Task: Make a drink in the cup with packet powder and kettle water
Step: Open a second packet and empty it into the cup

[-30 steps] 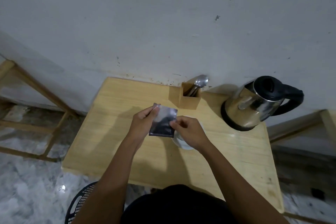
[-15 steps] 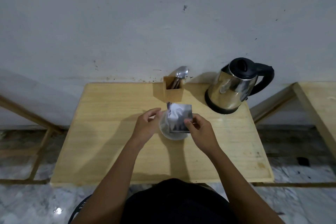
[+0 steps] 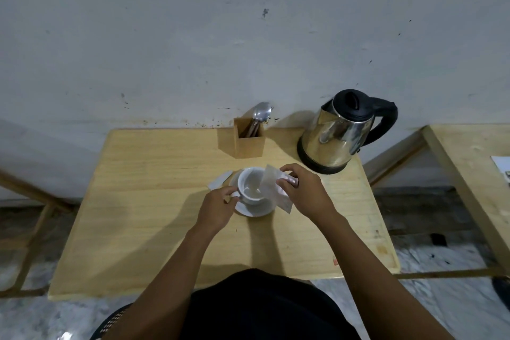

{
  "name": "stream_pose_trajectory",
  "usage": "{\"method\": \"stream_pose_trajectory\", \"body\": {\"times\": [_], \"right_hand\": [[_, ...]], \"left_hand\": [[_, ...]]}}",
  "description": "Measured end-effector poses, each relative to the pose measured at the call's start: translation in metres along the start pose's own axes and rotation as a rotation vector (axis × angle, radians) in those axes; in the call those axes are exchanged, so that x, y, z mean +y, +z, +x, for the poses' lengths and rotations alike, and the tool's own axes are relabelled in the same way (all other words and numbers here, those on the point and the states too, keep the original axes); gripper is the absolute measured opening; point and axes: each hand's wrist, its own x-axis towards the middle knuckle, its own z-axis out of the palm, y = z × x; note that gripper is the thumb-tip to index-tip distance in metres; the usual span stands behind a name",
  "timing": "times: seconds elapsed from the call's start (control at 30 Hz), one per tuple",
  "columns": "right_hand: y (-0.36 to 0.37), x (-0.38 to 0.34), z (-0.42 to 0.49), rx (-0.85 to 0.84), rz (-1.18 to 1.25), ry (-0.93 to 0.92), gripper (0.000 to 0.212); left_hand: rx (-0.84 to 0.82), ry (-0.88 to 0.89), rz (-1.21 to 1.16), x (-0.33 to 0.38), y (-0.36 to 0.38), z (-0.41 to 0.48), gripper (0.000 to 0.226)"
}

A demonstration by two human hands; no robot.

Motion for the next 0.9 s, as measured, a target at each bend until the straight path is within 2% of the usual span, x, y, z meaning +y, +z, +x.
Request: {"method": "stream_pose_trajectory", "body": {"times": [0.37, 0.53, 0.67, 0.77, 0.9], "right_hand": [[0.001, -0.029, 0.045, -0.188, -0.250, -0.146, 0.020], [0.000, -0.042, 0.059, -0.310, -0.356, -0.144, 0.018], [0.001, -0.051, 0.066, -0.381, -0.426, -0.165, 0.019], [0.003, -0.057, 0.068, -0.437, -0.477, -0.201, 0.018], [0.009, -0.064, 0.069, -0.458, -0.492, -0.232, 0.018]], "left_hand": [[-0.061, 0.042, -0.003, 0.000, -0.006, 0.012, 0.024], [-0.084, 0.044, -0.028, -0.001, -0.008, 0.013, 0.024], [-0.140, 0.008, -0.114, 0.001, -0.015, 0.017, 0.040], [-0.107, 0.033, -0.123, 0.010, -0.022, 0.023, 0.047], [-0.096, 0.148, 0.021, 0.022, -0.024, 0.035, 0.031]]}}
